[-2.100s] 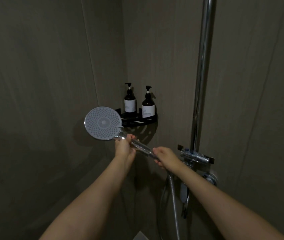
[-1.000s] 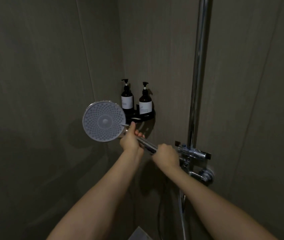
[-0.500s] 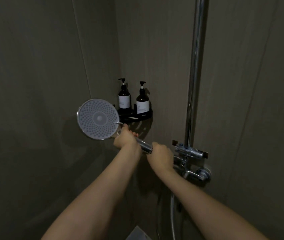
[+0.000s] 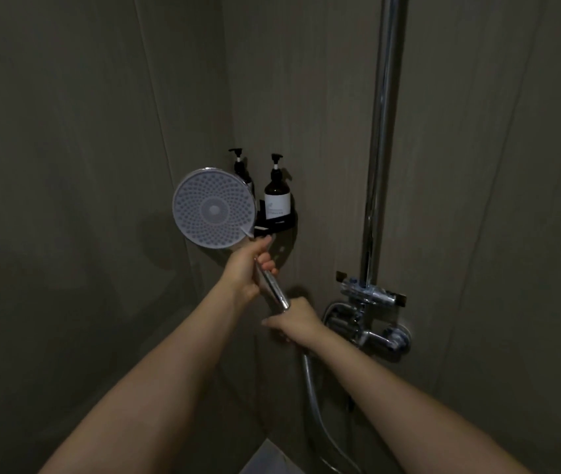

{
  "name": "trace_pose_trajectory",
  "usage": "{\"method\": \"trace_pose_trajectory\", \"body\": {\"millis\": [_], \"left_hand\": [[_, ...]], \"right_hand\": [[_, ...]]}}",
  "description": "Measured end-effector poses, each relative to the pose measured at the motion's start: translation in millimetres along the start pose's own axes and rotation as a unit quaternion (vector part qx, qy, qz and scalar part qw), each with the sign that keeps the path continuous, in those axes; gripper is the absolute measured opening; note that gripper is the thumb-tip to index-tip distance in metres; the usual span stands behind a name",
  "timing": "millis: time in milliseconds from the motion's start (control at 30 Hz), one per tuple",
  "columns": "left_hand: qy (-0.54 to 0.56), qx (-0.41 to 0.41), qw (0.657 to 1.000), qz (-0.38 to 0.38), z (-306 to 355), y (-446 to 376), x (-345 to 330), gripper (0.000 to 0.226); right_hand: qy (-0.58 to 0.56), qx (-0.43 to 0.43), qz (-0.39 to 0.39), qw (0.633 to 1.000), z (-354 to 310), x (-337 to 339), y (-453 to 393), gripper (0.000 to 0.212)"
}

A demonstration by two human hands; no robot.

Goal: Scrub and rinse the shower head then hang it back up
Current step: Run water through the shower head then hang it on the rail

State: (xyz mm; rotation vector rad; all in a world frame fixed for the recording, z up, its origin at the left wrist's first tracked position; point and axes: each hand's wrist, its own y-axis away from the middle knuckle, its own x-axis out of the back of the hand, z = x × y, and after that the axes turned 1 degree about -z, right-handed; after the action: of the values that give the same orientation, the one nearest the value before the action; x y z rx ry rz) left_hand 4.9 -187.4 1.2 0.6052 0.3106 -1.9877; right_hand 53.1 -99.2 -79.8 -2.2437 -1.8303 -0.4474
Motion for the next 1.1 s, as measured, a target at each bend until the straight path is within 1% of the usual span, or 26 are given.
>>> {"method": "trace_pose_trajectory", "body": {"millis": [33,100,133,267,333,433,500,533,600,667,700,733,767,833,900,1000,1100], "left_hand": [[-0.006,0.0,1.0,-0.006,-1,1,0,0.031],[-0.013,-0.007,1.0,-0.016,-2,3,-1,0.031],[-0.015,-0.011,1.0,-0.019,-2,4,-3,0.032],[-0.028,-0.017,0.999,-0.003,-7,3,-11,0.03],[-0.038,-0.011,0.999,0.005,-12,1,-9,0.026],[-0.075,-0.016,0.997,0.019,-25,-4,3,0.021],[-0.11,-0.03,0.991,0.065,-36,-8,11,0.022],[-0.127,-0.037,0.987,0.092,-42,-10,16,0.023],[-0.15,-0.039,0.979,0.133,-53,-12,26,0.025],[-0.145,-0.022,0.978,0.147,-62,-13,36,0.021],[-0.133,-0.013,0.98,0.15,-66,-14,40,0.018],[-0.115,-0.009,0.981,0.154,-70,-16,42,0.014],[-0.096,-0.013,0.983,0.156,-73,-18,43,0.011],[-0.079,-0.031,0.984,0.157,-79,-21,42,0.011],[-0.076,-0.038,0.983,0.162,-87,-23,41,0.015],[-0.079,-0.026,0.984,0.155,-97,-24,43,0.016],[-0.094,-0.02,0.985,0.142,-103,-26,47,0.017]], "right_hand": [[-0.027,0.001,-0.036,0.999,0,3,2,0.028],[-0.083,-0.004,-0.108,0.991,1,8,3,0.03],[-0.102,-0.01,-0.126,0.987,2,9,3,0.03],[-0.148,-0.044,-0.12,0.981,14,8,2,0.028],[-0.156,-0.033,-0.115,0.98,24,7,1,0.025],[-0.116,0.0,-0.08,0.99,33,7,-1,0.016],[-0.085,0.009,-0.052,0.995,38,12,-7,0.019],[-0.076,0.003,-0.021,0.997,43,17,-12,0.024],[-0.033,-0.042,0.085,0.995,57,35,-20,0.031],[0.024,-0.118,0.202,0.972,80,58,-26,0.034],[0.011,-0.152,0.243,0.958,93,68,-27,0.037],[-0.02,-0.178,0.266,0.947,104,75,-28,0.039],[-0.049,-0.199,0.278,0.938,112,79,-29,0.041],[-0.059,-0.218,0.272,0.935,121,82,-31,0.043],[-0.042,-0.221,0.26,0.939,123,81,-34,0.042],[-0.015,-0.219,0.267,0.938,122,78,-39,0.038],[0.055,-0.223,0.271,0.935,120,77,-44,0.039]]}}
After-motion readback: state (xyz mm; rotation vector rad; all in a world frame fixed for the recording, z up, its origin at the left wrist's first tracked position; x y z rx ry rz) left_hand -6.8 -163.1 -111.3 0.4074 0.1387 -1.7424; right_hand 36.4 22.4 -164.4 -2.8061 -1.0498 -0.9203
